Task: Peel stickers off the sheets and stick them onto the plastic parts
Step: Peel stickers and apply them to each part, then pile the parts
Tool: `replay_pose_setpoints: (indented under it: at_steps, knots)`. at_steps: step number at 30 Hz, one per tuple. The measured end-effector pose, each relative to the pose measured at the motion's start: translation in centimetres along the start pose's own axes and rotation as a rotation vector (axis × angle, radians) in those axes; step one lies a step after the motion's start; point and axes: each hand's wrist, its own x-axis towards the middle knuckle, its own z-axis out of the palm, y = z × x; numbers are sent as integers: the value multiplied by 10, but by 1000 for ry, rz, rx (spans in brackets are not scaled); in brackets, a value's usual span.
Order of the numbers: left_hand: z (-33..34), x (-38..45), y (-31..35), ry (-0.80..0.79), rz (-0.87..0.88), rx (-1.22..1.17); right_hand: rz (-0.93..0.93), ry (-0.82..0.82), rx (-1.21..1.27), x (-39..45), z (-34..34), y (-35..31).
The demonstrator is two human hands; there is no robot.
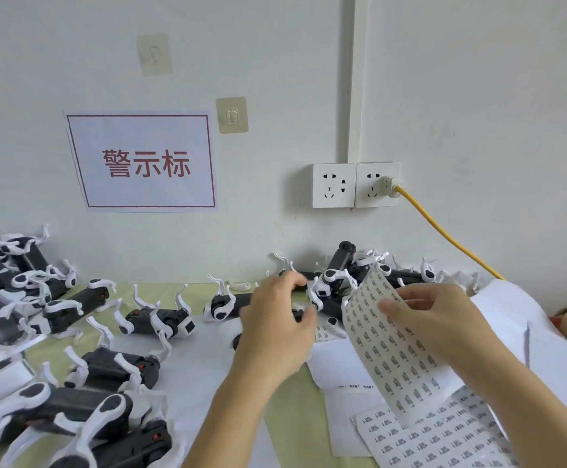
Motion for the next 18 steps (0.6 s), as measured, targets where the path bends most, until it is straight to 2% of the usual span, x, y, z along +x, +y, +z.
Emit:
replay_pose_setpoints:
  at_steps: [3,6,8,10,13,18]
  knots:
    - [8,-7,23,-14,-40,-254,-60,5,83,-4,12,-4]
    - [14,-11,32,-52,-253,-472,-130,-62,248,-6,20,-7]
    - [13,-10,34,-13,-364,-650,-158,-124,321,-7,23,-8]
    - [10,-8,33,66,-395,-768,-147,-194,413,-6,25,-8]
    - [6,-6,32,177,-359,-762,-126,-264,492,-4,25,-8]
    - [5,-5,32,247,-287,-711,-122,-238,493,-3,26,-6]
